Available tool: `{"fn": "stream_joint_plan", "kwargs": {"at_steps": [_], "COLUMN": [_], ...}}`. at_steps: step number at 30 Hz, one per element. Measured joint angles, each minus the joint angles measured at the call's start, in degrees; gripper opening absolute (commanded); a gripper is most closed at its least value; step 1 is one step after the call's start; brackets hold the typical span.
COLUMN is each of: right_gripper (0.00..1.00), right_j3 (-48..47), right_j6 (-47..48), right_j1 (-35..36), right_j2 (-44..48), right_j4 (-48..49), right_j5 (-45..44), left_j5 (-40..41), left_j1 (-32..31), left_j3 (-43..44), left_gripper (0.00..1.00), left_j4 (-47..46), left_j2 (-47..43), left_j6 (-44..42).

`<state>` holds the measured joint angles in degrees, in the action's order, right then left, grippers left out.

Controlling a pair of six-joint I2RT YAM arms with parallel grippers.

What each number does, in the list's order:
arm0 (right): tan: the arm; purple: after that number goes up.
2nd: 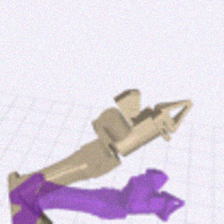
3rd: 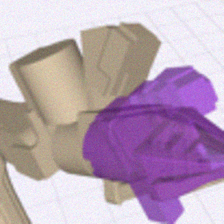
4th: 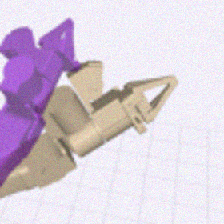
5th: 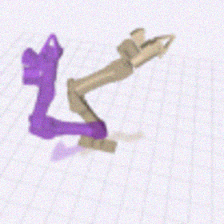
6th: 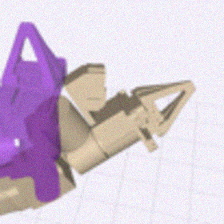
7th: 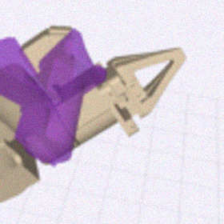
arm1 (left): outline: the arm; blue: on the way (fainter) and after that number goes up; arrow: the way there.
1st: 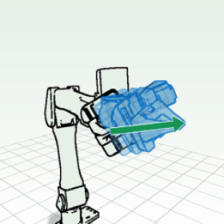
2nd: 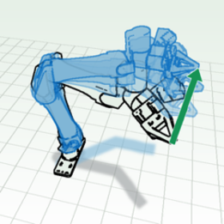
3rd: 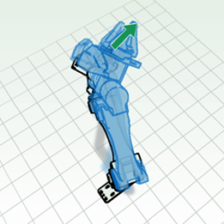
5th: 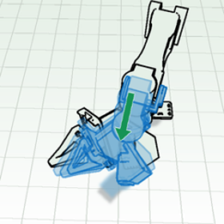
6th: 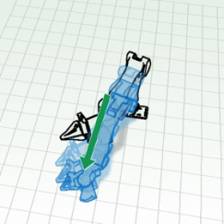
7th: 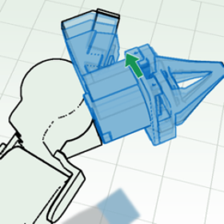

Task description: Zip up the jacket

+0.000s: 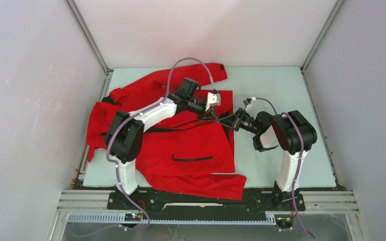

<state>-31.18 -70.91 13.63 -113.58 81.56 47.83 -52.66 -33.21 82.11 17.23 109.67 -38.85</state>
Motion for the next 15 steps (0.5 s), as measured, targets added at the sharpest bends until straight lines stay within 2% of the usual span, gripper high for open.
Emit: {"fn": "stream_joint_plan", "kwargs": {"at_steps": [3, 8, 9, 11, 14, 15], "right_gripper": [0.00, 0.00, 0.00, 0.00, 0.00, 0.00], "right_j3": [-0.2, -0.5, -0.5, -0.6, -0.6, -0.6], "right_j6": [0.0, 0.9, 1.0, 1.1, 1.3, 1.4], "right_j1": [0.0, 0.1, 0.2, 0.2, 0.2, 0.2], "right_j2": [0.0, 0.0, 0.0, 0.0, 0.0, 0.0], "right_j4": [0.0, -0.1, -0.2, -0.5, -0.7, -0.9], "right_j5": [0.0, 0.0, 0.1, 0.1, 0.2, 0.3], "left_j5": [0.5, 0.8, 0.8, 1.2, 3.6, 4.7], "left_j1": [0.2, 2.1, 2.7, 4.1, 6.3, 7.0], "left_j3": [-1.7, -7.7, -10.3, -16.0, -24.5, -26.4], "left_gripper": [0.27, 0.35, 0.36, 0.47, 0.40, 0.42], "left_j4": [-1.1, -7.2, -10.7, -18.5, -34.4, -39.1], "left_j2": [-0.9, -4.5, -5.9, -9.2, -13.6, -14.3], "left_j6": [1.5, 8.7, 11.6, 19.6, 36.7, 42.9]}}
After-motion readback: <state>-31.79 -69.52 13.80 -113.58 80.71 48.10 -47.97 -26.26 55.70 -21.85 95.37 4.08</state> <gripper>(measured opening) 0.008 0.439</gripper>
